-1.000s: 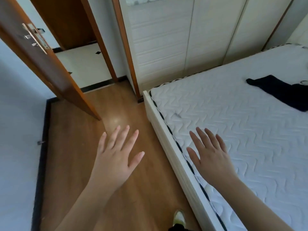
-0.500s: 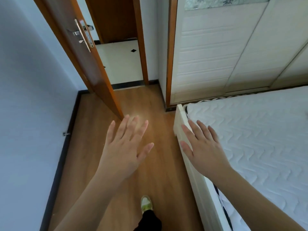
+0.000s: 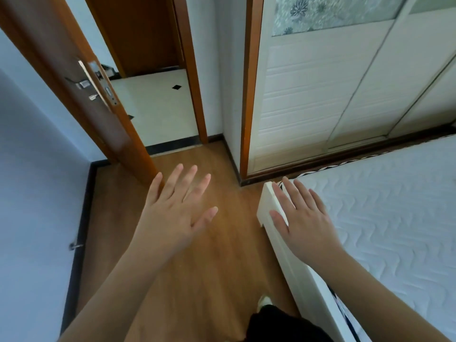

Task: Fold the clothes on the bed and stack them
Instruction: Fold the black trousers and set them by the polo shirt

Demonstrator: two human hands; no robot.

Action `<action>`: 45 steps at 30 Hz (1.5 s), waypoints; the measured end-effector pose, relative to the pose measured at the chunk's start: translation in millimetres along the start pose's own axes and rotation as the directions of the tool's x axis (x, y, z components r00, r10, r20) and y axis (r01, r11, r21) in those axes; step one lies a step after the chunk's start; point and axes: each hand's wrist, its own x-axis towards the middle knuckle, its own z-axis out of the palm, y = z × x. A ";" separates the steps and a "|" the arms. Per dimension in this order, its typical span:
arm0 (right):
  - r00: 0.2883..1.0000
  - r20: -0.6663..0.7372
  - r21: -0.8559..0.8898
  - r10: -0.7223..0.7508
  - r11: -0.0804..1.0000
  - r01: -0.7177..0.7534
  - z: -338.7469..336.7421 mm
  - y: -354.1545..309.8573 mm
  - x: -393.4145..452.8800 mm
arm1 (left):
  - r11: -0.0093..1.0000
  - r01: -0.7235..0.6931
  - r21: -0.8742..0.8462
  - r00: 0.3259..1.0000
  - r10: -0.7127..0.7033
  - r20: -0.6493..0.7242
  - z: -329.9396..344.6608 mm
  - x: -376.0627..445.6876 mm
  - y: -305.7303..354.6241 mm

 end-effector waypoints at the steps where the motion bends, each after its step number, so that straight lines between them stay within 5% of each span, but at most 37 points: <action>1: 1.000 -0.003 0.005 0.006 1.000 -0.006 1.2 1.1 15.4 | 1.000 -0.013 -0.003 1.000 0.013 0.014 0.9 16.3 -2.4; 28: 0.949 0.031 0.023 0.315 0.949 -0.316 29.0 109.2 402.8 | 0.902 -0.432 0.002 0.902 0.431 0.018 47.1 498.9 -14.5; 31: 0.913 0.035 0.014 0.406 0.913 -0.407 36.4 121.6 440.4 | 0.874 -0.486 -0.008 0.872 0.486 0.051 55.8 556.3 -20.4; 37: 0.858 0.045 0.022 0.511 0.859 -0.512 42.1 140.3 498.4 | 0.712 -0.702 -0.015 0.712 0.702 0.013 48.0 646.8 -18.2; 45: 0.622 -0.109 0.013 0.776 0.626 -0.779 33.2 175.2 525.2 | 0.587 -0.810 -0.001 0.587 0.809 -0.026 33.4 726.4 33.5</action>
